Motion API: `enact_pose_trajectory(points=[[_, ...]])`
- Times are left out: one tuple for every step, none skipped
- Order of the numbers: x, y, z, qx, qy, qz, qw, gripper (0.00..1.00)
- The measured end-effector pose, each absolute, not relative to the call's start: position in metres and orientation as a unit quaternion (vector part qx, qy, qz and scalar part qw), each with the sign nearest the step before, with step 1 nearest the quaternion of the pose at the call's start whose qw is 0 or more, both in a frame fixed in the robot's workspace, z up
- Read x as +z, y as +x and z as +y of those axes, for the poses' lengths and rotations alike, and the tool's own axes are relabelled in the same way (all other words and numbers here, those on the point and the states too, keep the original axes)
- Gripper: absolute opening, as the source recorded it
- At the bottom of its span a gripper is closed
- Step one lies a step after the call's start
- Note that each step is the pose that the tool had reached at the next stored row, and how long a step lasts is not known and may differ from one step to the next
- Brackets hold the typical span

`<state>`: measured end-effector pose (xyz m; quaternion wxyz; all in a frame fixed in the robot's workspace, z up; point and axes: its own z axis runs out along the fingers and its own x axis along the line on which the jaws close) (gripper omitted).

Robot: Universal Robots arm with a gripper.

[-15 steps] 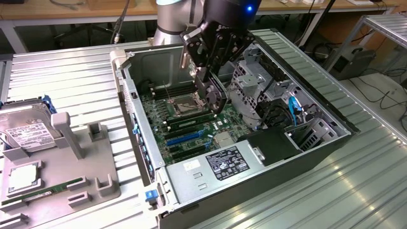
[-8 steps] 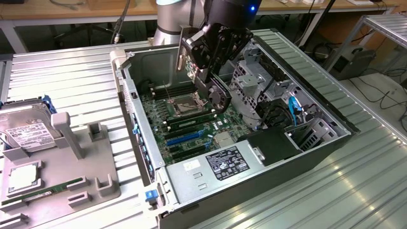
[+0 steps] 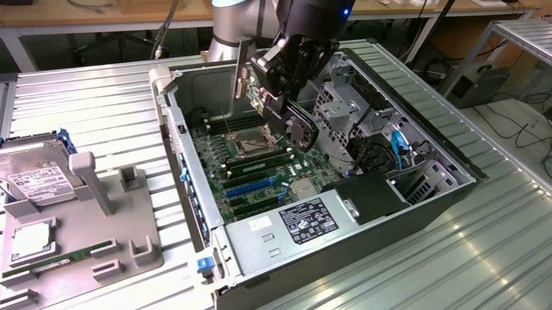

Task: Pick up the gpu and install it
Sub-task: 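Insert the gpu into the slot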

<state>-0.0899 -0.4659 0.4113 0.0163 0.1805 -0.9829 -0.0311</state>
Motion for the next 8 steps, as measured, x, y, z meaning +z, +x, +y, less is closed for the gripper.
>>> enact_pose_trajectory(points=[[0.411, -0.0899, -0.4659, -0.031, 0.189, -0.981, 0.016, 0.26], [0.4108, -0.09, -0.4659, -0.031, 0.197, -0.98, 0.016, 0.26], [0.4106, -0.09, -0.4659, -0.031, 0.206, -0.978, 0.016, 0.26], [0.4103, -0.09, -0.4659, -0.03, 0.215, -0.976, 0.016, 0.26], [0.4099, -0.09, -0.4659, -0.03, 0.23, -0.973, 0.016, 0.26], [0.4096, -0.09, -0.4659, -0.03, 0.242, -0.97, 0.016, 0.26], [0.4096, -0.0899, -0.4659, -0.03, 0.249, -0.968, 0.016, 0.26], [0.4095, -0.09, -0.4659, -0.03, 0.257, -0.966, 0.016, 0.26]])
